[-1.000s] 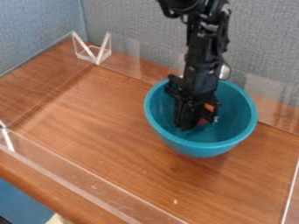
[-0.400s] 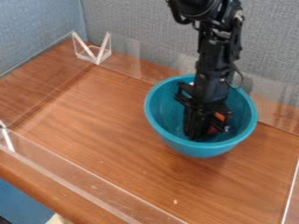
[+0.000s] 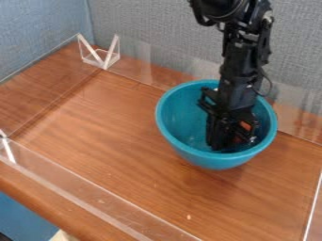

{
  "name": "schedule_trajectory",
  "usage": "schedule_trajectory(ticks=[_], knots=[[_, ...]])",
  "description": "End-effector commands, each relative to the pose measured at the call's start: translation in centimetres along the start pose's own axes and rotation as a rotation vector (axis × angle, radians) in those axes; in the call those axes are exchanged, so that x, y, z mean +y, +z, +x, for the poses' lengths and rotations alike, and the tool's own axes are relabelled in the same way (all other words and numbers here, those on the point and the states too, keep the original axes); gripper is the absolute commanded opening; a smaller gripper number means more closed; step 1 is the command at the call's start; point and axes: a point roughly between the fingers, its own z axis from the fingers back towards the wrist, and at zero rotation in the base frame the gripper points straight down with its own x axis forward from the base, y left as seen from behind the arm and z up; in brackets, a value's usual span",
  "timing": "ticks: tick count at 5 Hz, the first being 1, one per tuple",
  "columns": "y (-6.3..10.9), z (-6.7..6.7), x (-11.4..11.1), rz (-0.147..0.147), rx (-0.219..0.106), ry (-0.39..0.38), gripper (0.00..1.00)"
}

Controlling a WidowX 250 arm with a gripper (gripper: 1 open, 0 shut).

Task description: Remove the mushroom from inside the blue bowl and put it on the table

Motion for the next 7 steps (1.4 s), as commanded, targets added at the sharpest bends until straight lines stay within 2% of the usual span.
schedule_trajectory(ticks=[1,2,4,6,7], knots=[[3.0,0.6,-0.2,0.028,-0.064,-0.043,0.0],[3.9,0.5,-0.4,0.033,-0.063,-0.08,0.0],[4.3,0.2,-1.3,0.045,-0.06,-0.193,0.0],[4.3,1.2,-2.6,0.049,-0.066,-0.185,0.0],[4.2,0.7,-1.8,0.052,-0.073,-0.187,0.0]])
